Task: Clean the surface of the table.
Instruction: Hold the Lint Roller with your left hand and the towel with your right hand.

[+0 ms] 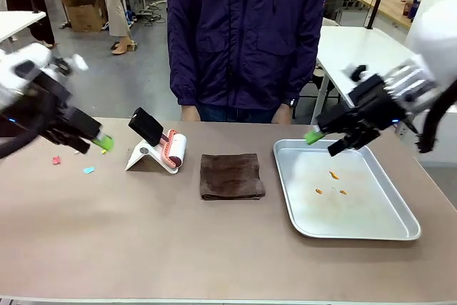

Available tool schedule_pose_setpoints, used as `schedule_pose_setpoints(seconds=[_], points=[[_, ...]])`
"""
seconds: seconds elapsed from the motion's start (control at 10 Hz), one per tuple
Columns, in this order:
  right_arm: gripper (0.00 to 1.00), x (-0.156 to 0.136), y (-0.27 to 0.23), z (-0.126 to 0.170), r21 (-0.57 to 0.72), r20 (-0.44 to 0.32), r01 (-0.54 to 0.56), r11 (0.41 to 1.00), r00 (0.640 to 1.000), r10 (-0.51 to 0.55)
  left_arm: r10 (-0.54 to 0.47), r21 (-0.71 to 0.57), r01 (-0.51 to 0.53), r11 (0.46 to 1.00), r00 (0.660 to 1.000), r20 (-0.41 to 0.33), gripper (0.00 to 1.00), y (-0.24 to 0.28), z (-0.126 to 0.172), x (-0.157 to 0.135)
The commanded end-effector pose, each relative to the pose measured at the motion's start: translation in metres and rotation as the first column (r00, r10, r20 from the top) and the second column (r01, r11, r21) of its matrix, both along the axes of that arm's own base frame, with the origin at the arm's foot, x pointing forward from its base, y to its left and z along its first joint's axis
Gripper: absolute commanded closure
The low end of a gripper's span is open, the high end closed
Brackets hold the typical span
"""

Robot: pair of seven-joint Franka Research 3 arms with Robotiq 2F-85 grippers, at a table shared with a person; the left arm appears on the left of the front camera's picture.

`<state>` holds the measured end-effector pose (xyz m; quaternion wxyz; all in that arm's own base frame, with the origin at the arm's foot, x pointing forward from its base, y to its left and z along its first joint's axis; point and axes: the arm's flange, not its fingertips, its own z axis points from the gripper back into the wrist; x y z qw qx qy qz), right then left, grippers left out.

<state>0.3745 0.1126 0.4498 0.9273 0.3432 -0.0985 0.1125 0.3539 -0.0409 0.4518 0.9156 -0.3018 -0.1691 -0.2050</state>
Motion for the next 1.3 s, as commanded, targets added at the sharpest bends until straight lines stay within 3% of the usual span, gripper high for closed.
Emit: schedule_pose_setpoints(seconds=[0.0,0.1,0.3,0.6,0.9,1.0,1.1,1.2], points=[[0.0,-0.033,-0.061,-0.003,0.149,0.017,0.04,0.988,0.999,-0.043,-0.056,-0.261,0.062,0.963,0.998,0.027,0.0,0.059,0.003,-0.006],[0.0,-0.045,-0.088,-0.007,0.195,-0.007,0.058,0.979,0.998,-0.058,-0.064,-0.379,0.079,0.922,0.997,0.052,0.0,0.095,0.004,-0.01],[0.0,-0.057,-0.158,-0.014,0.296,-0.051,0.212,0.931,0.977,-0.206,-0.027,-0.552,0.049,0.833,0.998,0.048,0.0,0.167,-0.012,-0.011],[0.0,-0.079,-0.252,-0.014,0.369,-0.072,0.407,0.836,0.909,-0.41,0.115,-0.654,-0.065,0.754,0.993,0.034,0.0,0.243,-0.041,-0.036],[0.0,-0.102,-0.32,-0.032,0.542,-0.052,0.471,0.695,0.845,-0.532,0.245,-0.727,-0.144,0.672,0.969,0.035,0.0,0.27,-0.067,-0.071],[0.0,-0.105,-0.33,-0.037,0.566,-0.06,0.485,0.667,0.831,-0.553,0.295,-0.742,-0.17,0.648,0.955,0.038,0.0,0.269,-0.071,-0.079],[0.0,-0.102,-0.333,-0.042,0.502,-0.082,0.564,0.656,0.786,-0.613,0.374,-0.746,-0.223,0.627,0.927,0.037,0.0,0.25,-0.067,-0.084],[0.0,-0.108,-0.335,-0.024,0.508,-0.096,0.528,0.68,0.82,-0.564,0.256,-0.718,-0.175,0.673,0.967,0.004,0.0,0.28,-0.072,-0.077]])
